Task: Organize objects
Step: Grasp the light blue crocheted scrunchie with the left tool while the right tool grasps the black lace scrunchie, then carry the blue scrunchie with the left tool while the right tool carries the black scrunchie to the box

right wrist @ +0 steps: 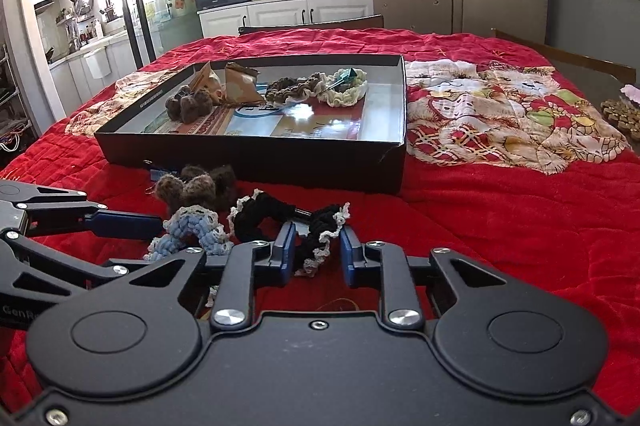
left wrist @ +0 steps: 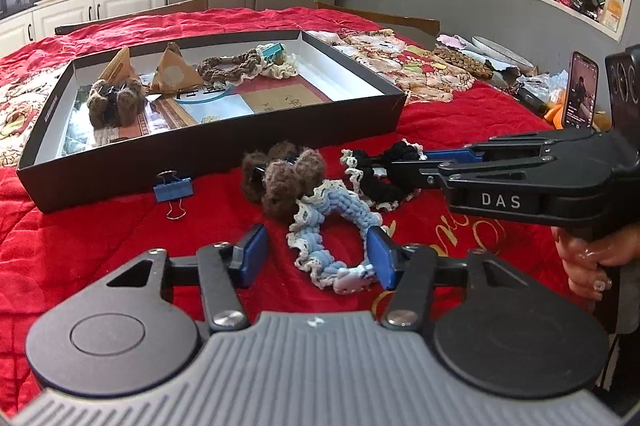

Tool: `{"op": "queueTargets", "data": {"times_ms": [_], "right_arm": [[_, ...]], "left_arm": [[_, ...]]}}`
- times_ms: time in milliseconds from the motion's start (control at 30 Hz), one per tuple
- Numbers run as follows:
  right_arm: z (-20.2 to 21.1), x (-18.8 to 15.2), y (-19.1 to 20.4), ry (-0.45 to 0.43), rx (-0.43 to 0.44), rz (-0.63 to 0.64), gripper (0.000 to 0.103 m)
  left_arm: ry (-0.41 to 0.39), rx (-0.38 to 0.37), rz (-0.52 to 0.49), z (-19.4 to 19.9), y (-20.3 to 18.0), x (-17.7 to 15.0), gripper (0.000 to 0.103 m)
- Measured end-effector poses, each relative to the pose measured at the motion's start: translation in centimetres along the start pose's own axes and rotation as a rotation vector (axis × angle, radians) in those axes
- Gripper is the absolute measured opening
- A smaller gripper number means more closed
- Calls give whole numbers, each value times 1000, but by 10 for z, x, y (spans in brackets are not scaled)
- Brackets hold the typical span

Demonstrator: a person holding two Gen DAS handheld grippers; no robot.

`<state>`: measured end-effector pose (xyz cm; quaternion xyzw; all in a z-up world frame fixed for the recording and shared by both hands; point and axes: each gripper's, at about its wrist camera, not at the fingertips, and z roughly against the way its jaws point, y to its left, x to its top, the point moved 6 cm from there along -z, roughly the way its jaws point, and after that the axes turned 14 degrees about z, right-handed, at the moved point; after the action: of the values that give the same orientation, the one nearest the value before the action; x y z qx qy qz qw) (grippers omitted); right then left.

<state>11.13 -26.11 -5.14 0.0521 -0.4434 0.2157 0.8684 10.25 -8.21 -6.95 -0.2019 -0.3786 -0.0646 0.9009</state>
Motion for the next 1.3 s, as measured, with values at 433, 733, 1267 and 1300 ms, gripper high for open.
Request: {"op": "queueTargets", "data": {"times_ms": [433,733,1267,1300], "right_arm": [[0,-4,1,-7,-6,2,16],[4,-3,2,-18,-7,9,12],[20,6,4,-68,-23,37,11],[22,7,4,-72,-24,40,11]], "left_arm": [[-5,-16,3,0,-3,-1,37],[17,-22,0,0,-4,-4,12],[-4,-41,-3,15,-5,-7,12],[-7,-43,-6,16,-6,-7,12]]}}
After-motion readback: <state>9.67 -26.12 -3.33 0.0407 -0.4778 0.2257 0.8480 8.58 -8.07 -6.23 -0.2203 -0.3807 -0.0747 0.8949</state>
